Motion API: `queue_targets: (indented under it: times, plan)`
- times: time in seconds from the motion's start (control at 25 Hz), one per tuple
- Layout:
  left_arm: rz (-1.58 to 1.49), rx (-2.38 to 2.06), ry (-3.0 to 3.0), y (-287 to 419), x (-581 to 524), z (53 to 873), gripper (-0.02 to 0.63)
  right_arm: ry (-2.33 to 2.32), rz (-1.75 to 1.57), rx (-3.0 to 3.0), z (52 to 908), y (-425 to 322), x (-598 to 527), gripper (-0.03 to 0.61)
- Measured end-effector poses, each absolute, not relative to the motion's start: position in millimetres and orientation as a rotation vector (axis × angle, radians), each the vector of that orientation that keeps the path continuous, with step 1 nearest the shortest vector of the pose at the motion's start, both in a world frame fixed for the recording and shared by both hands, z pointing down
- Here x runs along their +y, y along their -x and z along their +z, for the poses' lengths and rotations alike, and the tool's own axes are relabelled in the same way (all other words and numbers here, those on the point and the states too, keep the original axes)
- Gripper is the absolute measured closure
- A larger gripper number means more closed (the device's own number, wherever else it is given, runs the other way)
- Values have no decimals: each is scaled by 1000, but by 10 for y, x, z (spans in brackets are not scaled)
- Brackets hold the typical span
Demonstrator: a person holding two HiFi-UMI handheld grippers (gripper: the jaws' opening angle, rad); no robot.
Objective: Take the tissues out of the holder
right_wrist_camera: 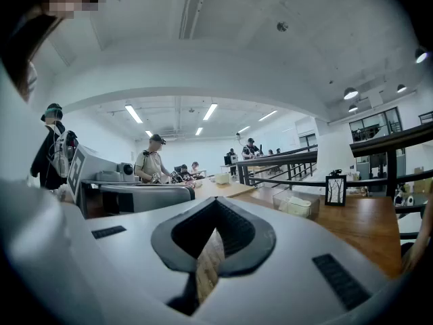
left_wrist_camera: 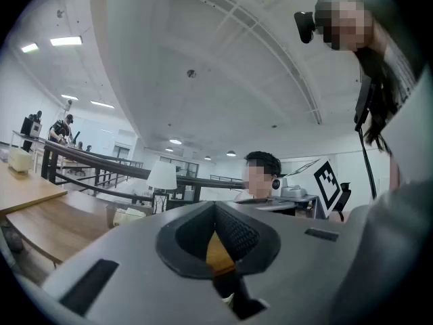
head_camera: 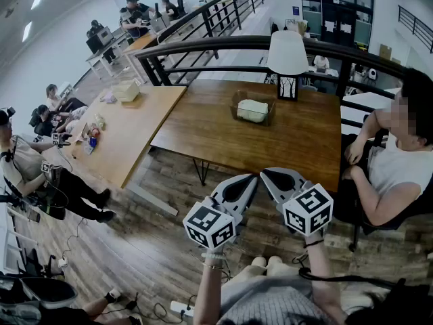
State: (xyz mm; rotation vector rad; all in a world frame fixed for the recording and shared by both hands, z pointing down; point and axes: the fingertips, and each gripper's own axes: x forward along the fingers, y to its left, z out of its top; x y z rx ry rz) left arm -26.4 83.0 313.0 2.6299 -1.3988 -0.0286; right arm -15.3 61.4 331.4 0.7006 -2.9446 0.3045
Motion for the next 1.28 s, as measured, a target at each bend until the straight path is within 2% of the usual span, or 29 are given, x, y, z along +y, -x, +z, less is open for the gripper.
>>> queue_targets:
  times: [0.72, 0.88, 1.28]
  plan:
    - [-45, -1442, -2594, 243, 829, 3172, 606, -662, 276, -2926, 3367, 76, 625, 566]
    - [-54, -1468, -2581, 139, 915, 3217, 606, -660, 365, -2970, 3366, -33, 593, 566]
    - [-54, -1540, -2513, 433, 587, 3343, 606, -573, 418, -2963, 3479, 213, 282, 566]
